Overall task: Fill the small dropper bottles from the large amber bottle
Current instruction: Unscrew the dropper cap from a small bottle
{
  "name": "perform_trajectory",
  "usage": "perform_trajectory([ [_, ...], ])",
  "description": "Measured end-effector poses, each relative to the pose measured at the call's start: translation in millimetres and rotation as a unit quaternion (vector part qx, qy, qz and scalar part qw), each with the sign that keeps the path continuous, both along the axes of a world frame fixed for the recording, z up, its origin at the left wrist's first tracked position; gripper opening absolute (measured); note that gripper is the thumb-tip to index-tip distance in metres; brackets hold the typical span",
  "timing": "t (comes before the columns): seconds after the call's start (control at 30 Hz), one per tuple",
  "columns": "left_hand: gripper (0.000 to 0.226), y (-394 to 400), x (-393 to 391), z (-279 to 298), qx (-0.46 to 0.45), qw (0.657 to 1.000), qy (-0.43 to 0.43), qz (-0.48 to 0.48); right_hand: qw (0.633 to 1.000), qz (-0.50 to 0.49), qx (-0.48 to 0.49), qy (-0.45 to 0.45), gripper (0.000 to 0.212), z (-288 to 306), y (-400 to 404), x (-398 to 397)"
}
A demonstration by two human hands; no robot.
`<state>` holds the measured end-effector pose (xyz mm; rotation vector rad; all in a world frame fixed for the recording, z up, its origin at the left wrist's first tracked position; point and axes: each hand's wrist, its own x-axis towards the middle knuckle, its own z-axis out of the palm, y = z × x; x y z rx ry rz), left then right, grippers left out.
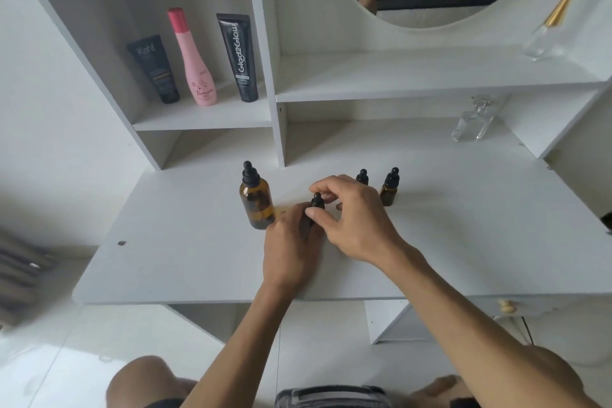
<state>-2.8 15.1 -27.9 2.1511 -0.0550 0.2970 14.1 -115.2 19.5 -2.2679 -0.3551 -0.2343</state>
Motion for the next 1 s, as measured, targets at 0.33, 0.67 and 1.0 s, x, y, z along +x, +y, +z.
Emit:
perform_trajectory([
  [0.33,0.009,-1,0,-1,-0.005,1.0,0.005,-0.001,0.999,-0.006,0.034,-0.012,0.02,9,-3,0],
  [0.67,0.019,-2,-2,-1,0.009,1.0,-0.014,0.024,0.974,-0.119,0.131,-0.142,0.011,7,-28,-9],
  [1.0,0.024,-3,-2,-2,0.009,0.999,-0.028,0.032,0.986,-0.122,0.068,-0.089,0.018,-55,-36,-10],
])
